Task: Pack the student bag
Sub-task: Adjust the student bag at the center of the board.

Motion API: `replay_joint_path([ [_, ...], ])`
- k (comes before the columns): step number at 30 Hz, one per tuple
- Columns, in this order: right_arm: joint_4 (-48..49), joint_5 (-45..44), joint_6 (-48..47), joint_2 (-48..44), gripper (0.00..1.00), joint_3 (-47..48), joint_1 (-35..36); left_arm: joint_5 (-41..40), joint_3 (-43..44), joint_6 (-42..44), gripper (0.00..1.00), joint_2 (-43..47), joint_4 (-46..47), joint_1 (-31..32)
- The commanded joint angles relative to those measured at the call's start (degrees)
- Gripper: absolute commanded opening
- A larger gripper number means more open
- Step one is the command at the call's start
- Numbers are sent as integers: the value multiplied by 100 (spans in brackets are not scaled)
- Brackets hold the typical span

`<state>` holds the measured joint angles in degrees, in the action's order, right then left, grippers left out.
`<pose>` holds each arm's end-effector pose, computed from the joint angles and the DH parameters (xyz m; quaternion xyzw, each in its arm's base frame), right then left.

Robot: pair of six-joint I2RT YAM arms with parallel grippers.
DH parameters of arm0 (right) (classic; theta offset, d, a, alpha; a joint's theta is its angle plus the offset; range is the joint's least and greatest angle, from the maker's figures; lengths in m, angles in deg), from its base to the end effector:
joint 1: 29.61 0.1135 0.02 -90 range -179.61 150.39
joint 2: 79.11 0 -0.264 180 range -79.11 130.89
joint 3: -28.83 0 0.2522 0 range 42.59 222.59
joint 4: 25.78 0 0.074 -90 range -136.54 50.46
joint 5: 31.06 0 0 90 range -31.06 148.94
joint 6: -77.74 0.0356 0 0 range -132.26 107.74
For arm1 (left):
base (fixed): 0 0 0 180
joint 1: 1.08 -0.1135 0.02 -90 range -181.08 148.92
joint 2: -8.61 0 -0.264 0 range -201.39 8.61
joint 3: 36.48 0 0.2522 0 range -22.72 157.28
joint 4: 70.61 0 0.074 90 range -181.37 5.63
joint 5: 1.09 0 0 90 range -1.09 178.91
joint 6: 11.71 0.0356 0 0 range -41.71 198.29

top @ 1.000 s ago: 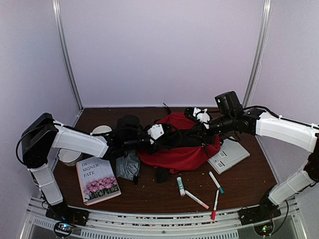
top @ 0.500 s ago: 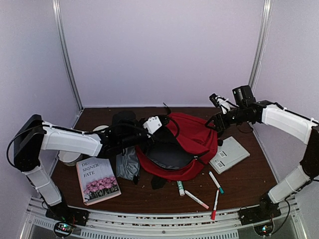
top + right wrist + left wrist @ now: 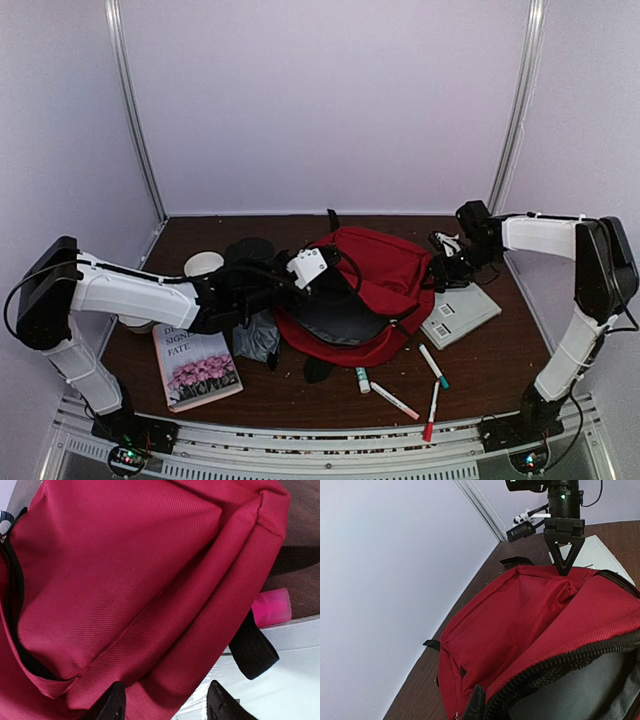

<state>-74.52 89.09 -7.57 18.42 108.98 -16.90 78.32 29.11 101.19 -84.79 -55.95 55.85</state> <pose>0.3255 0.0917 0.2041 -0.1197 0.9386 0.2817 0.1590 0.2046 -0.3022 0.2346 0.4565 0.6351 -0.1120 0.6129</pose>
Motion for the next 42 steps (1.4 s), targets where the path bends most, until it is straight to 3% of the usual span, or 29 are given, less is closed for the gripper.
replay_joint_path([
  [1,-166,279,190,482,48,218,-5,-215,-41,51,0,222,252,64],
  [9,300,524,450,1322,1,1188,3,-486,-35,-55,0,144,212,64],
  [17,563,719,885,2554,0,2931,3,-912,802,-424,0,-615,-192,73],
  [21,689,766,1094,2906,0,3392,19,-1287,1373,-590,0,-1070,-662,201],
  [25,556,838,1043,3085,0,3610,30,-1431,1403,-712,0,-1159,-661,309],
  [30,395,913,950,2872,15,3596,-33,-1442,1416,-864,0,-1152,-949,329],
  [34,232,801,823,2331,33,3435,-175,-1343,1497,-961,12,-1069,-1445,328],
  [37,88,615,624,1770,47,3149,-359,-1365,1383,-1139,27,-884,-1615,336],
  [42,-410,583,-65,859,56,2715,-841,-1367,1129,-1464,42,-332,-1839,381],
])
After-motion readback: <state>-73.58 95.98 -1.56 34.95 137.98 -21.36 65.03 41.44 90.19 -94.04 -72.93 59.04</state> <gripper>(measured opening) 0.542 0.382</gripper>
